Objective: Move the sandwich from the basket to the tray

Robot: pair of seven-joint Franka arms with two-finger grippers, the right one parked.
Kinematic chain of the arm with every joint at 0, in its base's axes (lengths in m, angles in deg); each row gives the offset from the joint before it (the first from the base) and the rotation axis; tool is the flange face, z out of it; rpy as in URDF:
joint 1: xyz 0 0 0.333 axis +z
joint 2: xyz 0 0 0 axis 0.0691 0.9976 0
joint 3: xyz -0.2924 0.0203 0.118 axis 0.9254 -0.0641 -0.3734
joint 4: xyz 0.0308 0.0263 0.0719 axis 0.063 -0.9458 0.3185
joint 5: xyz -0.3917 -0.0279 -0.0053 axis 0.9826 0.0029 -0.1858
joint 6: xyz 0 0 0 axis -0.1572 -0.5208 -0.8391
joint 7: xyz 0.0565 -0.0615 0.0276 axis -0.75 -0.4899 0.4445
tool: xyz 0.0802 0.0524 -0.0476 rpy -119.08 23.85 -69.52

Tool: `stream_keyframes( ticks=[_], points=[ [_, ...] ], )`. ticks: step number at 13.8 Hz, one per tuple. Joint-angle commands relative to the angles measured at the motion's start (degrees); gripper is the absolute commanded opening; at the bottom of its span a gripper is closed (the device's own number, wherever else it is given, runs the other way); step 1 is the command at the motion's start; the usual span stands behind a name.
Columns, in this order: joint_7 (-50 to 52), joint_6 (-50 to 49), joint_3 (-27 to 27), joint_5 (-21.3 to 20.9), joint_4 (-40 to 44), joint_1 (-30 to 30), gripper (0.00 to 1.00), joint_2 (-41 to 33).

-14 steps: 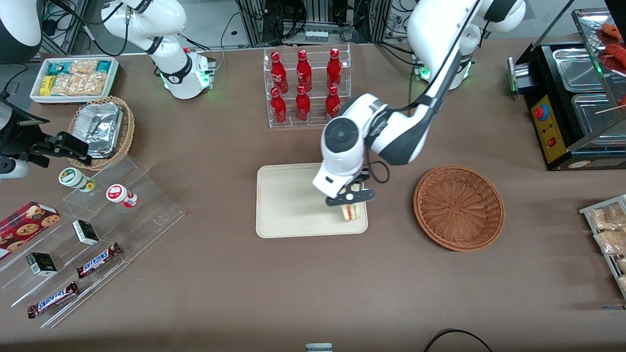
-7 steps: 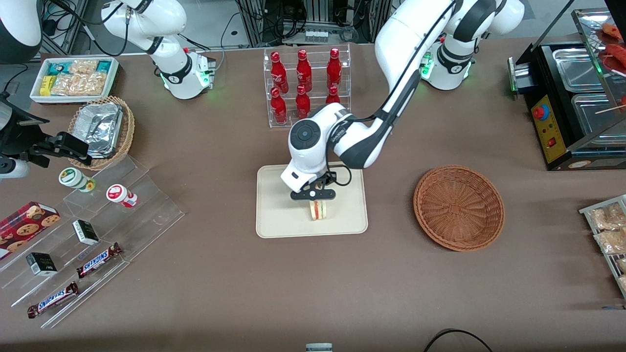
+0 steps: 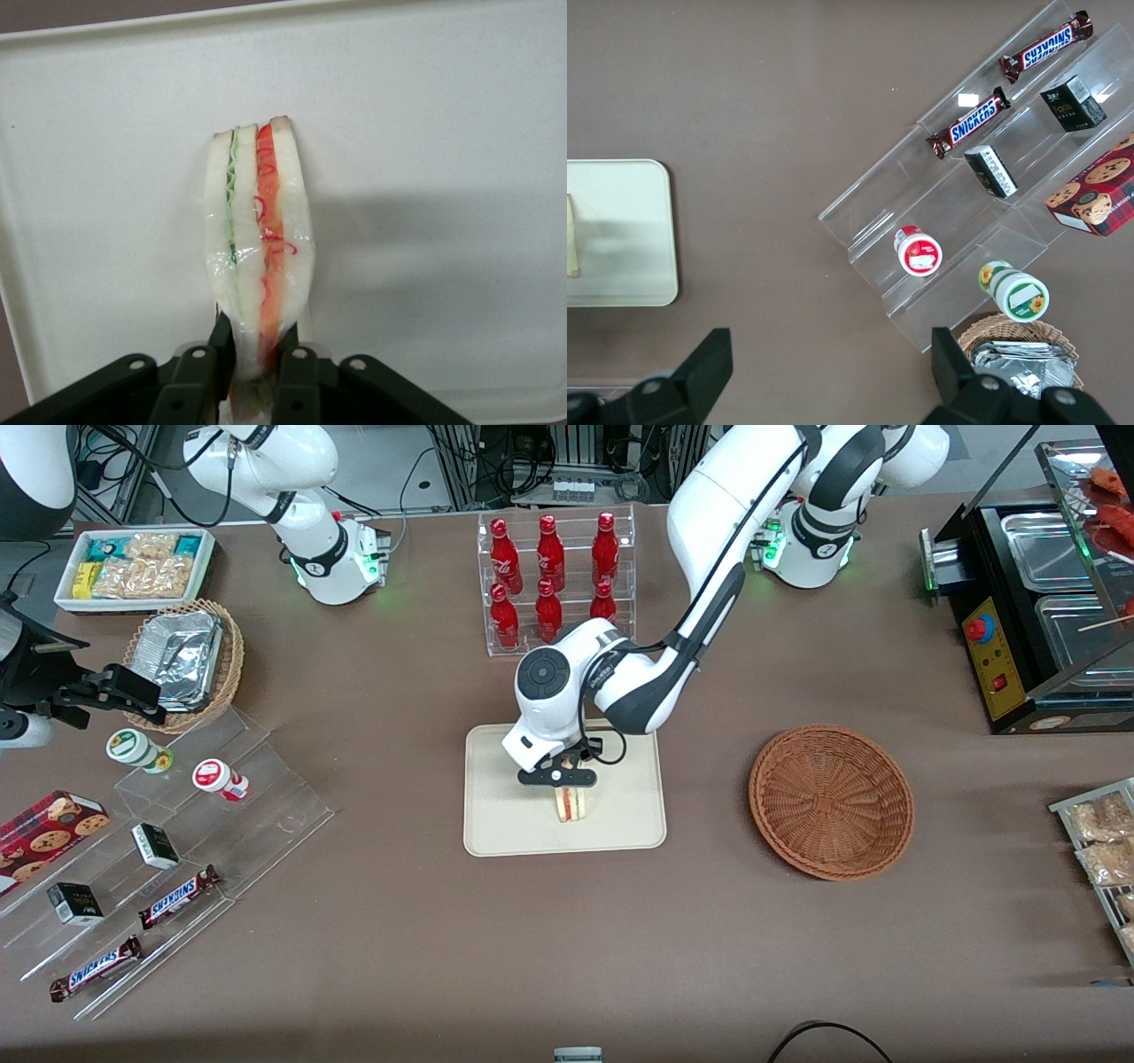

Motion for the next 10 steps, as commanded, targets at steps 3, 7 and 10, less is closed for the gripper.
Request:
stream_keyframes(
  ticks=[3, 7, 10],
  points=[
    [0.0, -0.7, -0.7, -1.0, 1.4, -0.3, 1.0, -1.2],
    [2.2, -6.4, -1.9, -0.8, 1.2, 0.9, 1.0, -7.9],
    [2.8, -10.6, -2.4, -0.3, -0.8, 5.7, 1.0, -15.4]
  ],
)
